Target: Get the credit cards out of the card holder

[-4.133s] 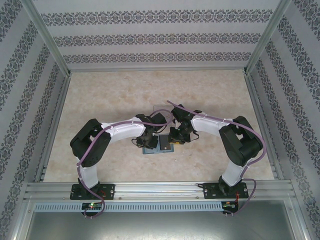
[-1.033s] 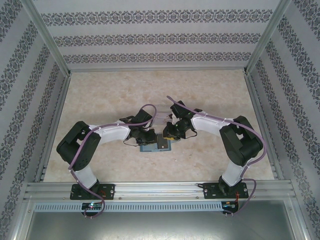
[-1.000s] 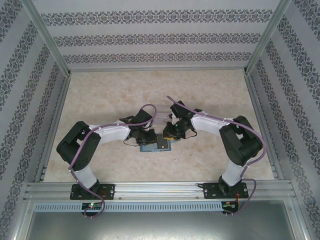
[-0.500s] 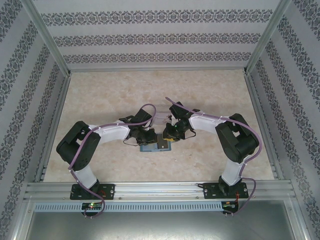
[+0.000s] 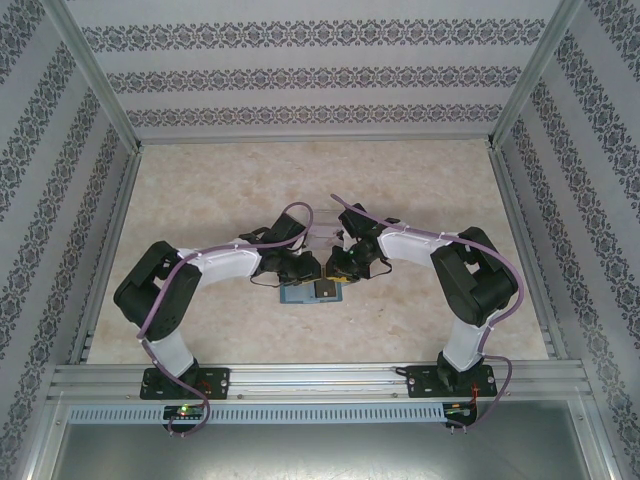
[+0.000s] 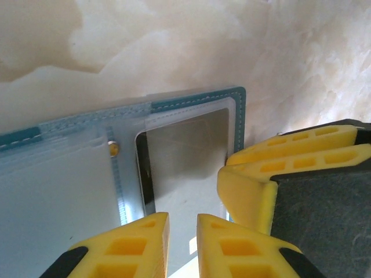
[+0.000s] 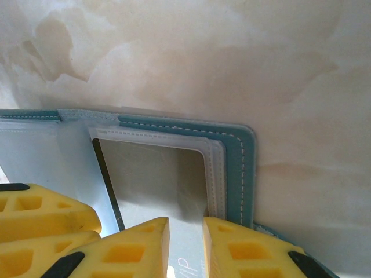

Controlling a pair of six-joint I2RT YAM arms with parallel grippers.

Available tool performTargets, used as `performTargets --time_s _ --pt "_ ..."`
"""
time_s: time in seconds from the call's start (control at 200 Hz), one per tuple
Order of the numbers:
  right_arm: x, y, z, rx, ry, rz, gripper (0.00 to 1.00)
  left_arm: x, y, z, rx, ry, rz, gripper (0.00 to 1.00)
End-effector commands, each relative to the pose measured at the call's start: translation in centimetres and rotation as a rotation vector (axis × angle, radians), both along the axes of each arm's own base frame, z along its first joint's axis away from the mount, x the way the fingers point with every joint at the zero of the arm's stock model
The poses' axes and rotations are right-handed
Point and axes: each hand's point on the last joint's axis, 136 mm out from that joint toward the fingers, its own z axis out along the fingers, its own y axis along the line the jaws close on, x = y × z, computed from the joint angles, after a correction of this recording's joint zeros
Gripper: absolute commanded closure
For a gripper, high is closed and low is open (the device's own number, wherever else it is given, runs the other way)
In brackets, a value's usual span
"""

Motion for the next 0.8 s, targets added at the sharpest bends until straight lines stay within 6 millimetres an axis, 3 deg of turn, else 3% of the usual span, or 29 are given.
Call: performTargets --time_s 0.0,0.325,0.794 --pt "-0.5 0.0 -0.5 -0.023 0.006 0.015 0.77 1.1 -0.5 0.1 -0.032 -0.003 0.018 0.80" --pt "-0.6 -0.2 -0.5 -0.025 0.005 0.013 0.77 0.8 -0.5 -1.3 -0.017 0.027 0.012 0.76" --pt "-0.7 -1.5 -0.9 -0.076 0.004 0.001 0.71 -0.2 2.3 -2.0 0.153 0.037 -0.016 0.75"
